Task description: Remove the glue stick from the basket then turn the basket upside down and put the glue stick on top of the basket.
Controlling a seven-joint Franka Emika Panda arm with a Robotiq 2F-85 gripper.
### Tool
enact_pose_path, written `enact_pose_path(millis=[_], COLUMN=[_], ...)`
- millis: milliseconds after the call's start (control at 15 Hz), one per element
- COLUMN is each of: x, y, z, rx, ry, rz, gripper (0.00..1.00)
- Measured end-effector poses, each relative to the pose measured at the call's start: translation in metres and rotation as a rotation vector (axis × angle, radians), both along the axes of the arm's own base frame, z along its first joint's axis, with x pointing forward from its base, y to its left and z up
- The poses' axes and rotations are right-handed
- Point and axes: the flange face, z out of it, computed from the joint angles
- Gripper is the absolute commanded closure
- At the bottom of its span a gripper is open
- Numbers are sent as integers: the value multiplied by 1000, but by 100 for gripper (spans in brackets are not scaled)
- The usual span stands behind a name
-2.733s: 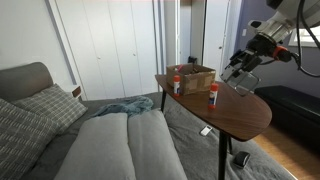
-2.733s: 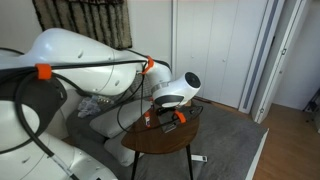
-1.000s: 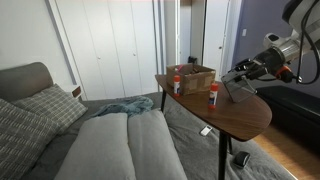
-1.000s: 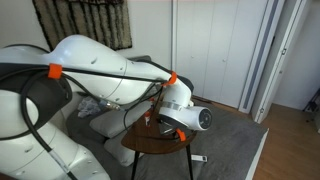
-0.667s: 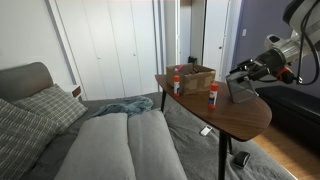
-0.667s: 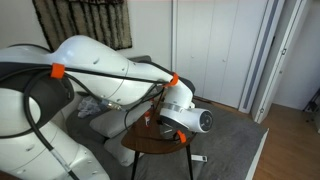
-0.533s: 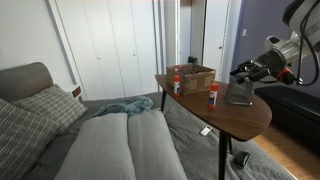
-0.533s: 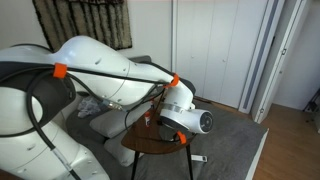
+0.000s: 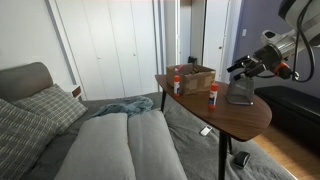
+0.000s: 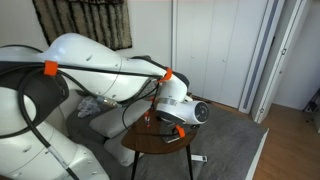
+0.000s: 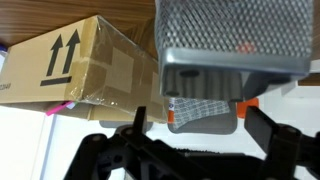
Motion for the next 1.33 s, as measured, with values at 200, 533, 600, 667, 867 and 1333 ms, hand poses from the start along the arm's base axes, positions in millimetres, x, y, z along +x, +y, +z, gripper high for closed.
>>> enact_pose_path(millis=[200, 533, 600, 667, 867, 1333], x=[8, 16, 16, 17, 17, 13], y=[25, 86, 100, 112, 139, 159], z=[26, 57, 58, 59, 63, 78], rx=[-84, -299, -340, -381, -479, -519], ry=[6, 113, 151, 192, 301, 440], rz=[-19, -37, -39, -43, -54, -44], gripper=[0, 0, 0, 0, 0, 0])
